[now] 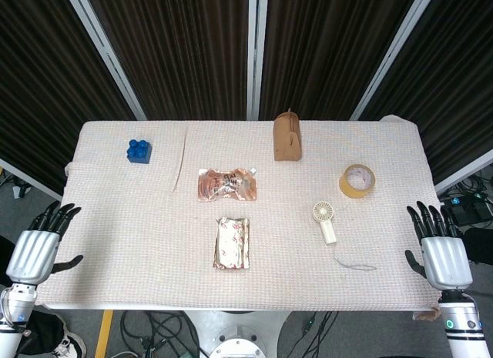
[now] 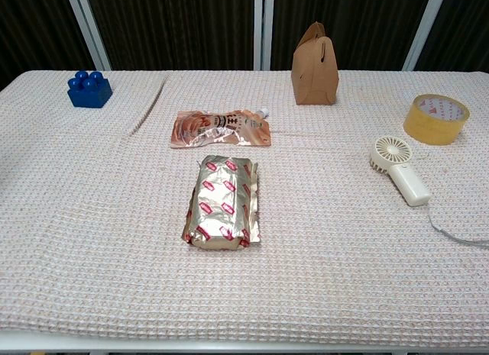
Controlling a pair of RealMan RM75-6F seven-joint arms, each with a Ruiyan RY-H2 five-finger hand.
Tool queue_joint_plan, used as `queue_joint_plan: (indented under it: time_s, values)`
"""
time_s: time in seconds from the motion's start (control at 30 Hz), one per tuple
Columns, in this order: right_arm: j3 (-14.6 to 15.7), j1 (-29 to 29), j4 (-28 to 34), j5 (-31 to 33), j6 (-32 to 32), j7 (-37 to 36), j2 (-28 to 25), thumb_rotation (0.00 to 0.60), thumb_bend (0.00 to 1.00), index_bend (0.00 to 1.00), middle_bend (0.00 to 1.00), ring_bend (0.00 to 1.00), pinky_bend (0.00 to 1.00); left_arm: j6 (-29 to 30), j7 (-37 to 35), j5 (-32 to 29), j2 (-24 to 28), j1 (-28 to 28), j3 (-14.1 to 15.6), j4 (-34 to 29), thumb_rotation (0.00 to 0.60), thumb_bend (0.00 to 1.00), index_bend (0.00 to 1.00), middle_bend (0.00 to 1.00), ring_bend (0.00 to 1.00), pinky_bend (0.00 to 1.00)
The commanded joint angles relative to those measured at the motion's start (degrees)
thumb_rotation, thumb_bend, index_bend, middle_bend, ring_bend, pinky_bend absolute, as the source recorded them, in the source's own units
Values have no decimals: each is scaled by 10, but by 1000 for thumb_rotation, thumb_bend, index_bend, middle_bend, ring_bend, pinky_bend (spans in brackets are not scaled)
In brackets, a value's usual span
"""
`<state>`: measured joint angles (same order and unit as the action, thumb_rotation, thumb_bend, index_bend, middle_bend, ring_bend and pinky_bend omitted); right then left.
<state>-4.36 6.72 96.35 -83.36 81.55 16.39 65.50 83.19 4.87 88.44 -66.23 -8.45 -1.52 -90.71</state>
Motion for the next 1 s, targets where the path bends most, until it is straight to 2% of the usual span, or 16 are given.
queue_joint_plan:
  time_s: [0.03,0.4,0.77,0.83,0.87,0.93,1.0]
  values:
    - [1,1,-2,2,-3,-2,0,600,203,0,0,0,0,-2,2,-1,0,0,0,0,600,0,123,104,33,209]
    - [11,-4,-17,-9,-4,-51,-12,600,204,0,0,0,0,-3,19,11,15,-3,6,-47,600,0,123,103,33,209]
    - [13,-8,-17,-21,11,-52,-12,600,210,0,0,0,0,17,18,16,26,6,5,-60,600,0,123,104,33,209]
    - [15,-7,-17,-25,9,-49,-11,600,276,0,0,0,0,19,17,16,23,7,5,-59,600,0,123,103,34,209]
    - [17,-6,-16,-29,7,-46,-12,600,350,0,0,0,0,21,15,17,21,8,5,-57,600,0,123,103,34,209]
    - [19,-4,-15,-36,8,-42,-11,600,680,0,0,0,0,23,12,18,18,9,6,-54,600,0,123,103,33,209]
    - [21,-3,-15,-45,10,-46,-9,600,915,0,0,0,0,23,9,18,16,10,6,-52,600,0,123,103,33,209]
